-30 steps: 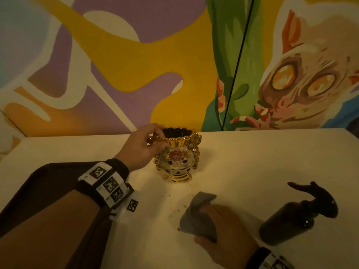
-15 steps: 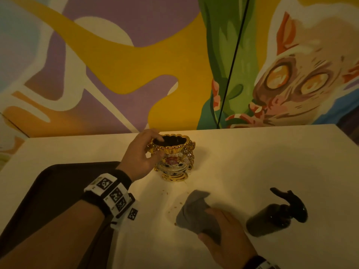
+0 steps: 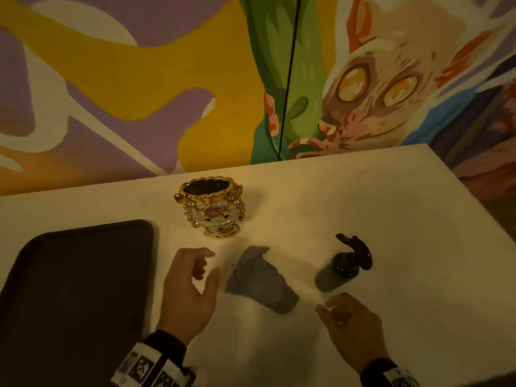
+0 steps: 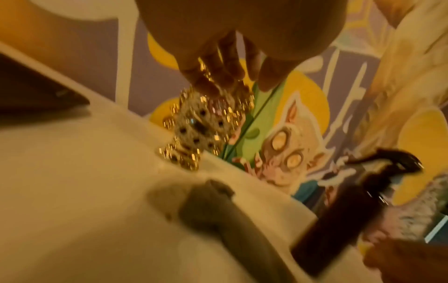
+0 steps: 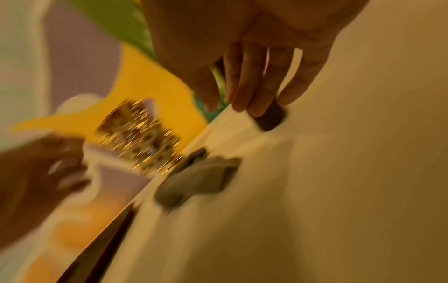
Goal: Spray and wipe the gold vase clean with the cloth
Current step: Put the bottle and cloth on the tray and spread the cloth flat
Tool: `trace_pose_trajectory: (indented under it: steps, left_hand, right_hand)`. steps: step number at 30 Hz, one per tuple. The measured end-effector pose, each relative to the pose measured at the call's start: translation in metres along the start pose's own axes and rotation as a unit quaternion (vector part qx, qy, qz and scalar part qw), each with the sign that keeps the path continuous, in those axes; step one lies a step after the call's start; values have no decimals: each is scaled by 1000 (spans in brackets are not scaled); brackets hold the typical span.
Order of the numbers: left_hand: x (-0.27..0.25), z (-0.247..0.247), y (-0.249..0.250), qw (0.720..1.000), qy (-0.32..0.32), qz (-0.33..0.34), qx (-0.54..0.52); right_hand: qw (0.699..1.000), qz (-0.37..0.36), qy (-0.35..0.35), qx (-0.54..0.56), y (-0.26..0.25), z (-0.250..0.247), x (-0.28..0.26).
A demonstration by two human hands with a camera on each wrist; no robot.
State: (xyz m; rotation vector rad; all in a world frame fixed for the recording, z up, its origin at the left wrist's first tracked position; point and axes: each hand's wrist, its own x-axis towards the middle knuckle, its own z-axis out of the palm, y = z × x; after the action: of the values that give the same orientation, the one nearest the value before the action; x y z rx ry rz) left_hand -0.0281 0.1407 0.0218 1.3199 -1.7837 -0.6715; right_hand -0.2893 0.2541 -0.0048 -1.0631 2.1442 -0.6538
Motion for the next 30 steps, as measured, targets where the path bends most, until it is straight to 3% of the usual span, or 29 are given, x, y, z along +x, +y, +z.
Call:
trace_pose_trajectory:
  steps: [3, 6, 10, 15, 18, 21, 26, 30]
  left_hand:
    - [-30, 42, 0, 991, -122, -37, -33]
    - [-39, 76, 9, 975, -208, -62, -38]
    - [-33, 101, 27, 959, -264, -96, -38]
    - [-23, 108, 45, 944, -309, -114, -10]
    - [-22, 109, 56, 942, -316, -109, -11]
    - [-20, 105, 67, 943, -312, -105, -42]
    - [-22, 60, 66, 976, -186, -92, -64]
    - [-28, 4, 45, 984, -118, -123, -54]
  right_hand:
    - [994, 63, 85, 39, 14, -25, 1]
    - [995, 12, 77, 61, 6, -37, 16]
    - [996, -60, 53, 41, -15, -42, 33]
    - [997, -54, 46, 2, -28, -44, 31]
    - [998, -54, 35, -27, -38, -41, 22]
    - [994, -97, 26, -35, -58, -28, 6]
    - [984, -171, -28, -31, -104, 3, -17]
    - [970, -213, -100, -63, -142, 35, -30]
